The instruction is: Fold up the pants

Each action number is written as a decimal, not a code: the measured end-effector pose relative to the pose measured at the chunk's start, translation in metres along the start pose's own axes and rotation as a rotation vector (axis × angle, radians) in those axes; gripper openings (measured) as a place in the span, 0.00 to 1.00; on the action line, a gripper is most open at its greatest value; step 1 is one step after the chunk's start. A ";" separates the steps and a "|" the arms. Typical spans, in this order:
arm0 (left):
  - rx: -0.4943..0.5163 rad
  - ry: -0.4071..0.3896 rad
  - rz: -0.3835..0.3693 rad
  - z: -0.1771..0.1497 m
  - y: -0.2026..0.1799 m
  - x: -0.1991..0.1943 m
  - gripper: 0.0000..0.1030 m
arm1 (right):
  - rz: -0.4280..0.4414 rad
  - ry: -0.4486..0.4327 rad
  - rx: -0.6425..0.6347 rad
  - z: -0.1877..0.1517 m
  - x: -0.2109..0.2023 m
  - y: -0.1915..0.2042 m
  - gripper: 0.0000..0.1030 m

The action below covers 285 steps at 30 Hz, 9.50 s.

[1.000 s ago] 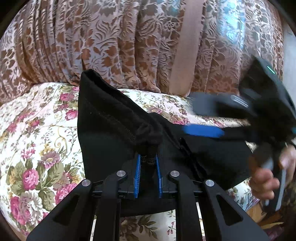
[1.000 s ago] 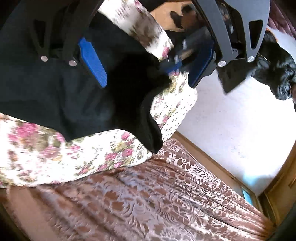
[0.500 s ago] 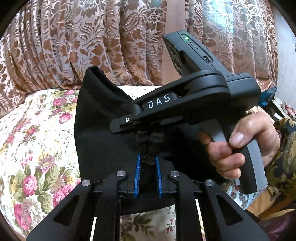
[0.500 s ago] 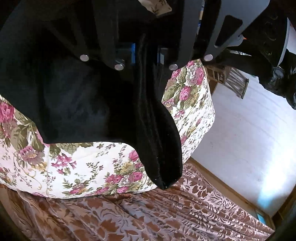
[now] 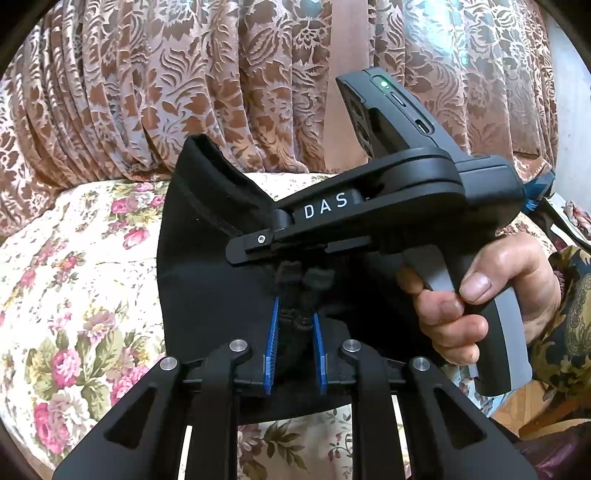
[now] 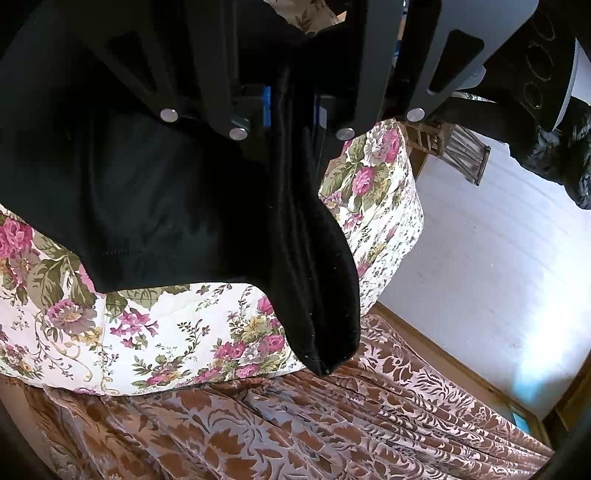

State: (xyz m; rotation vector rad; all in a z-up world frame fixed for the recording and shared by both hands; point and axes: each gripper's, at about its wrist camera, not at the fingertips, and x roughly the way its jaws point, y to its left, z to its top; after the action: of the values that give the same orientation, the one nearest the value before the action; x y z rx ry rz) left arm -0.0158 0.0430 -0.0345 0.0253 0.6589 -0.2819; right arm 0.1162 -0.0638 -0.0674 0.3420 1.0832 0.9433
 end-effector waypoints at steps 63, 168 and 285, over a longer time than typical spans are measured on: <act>-0.068 0.173 -0.259 0.009 -0.058 0.069 0.42 | -0.116 -0.342 0.422 -0.145 -0.239 -0.158 0.31; -0.018 0.130 -0.119 0.000 -0.063 0.045 0.66 | -0.605 -0.263 0.286 -0.166 -0.240 -0.124 0.11; -0.176 -0.020 0.201 0.019 -0.033 0.030 0.97 | -0.884 -0.465 0.053 -0.103 -0.132 -0.027 0.98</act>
State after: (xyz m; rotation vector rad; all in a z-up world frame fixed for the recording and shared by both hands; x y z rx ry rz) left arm 0.0094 0.0014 -0.0352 -0.0792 0.6543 -0.0300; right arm 0.0210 -0.2038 -0.0539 0.0869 0.7054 0.0337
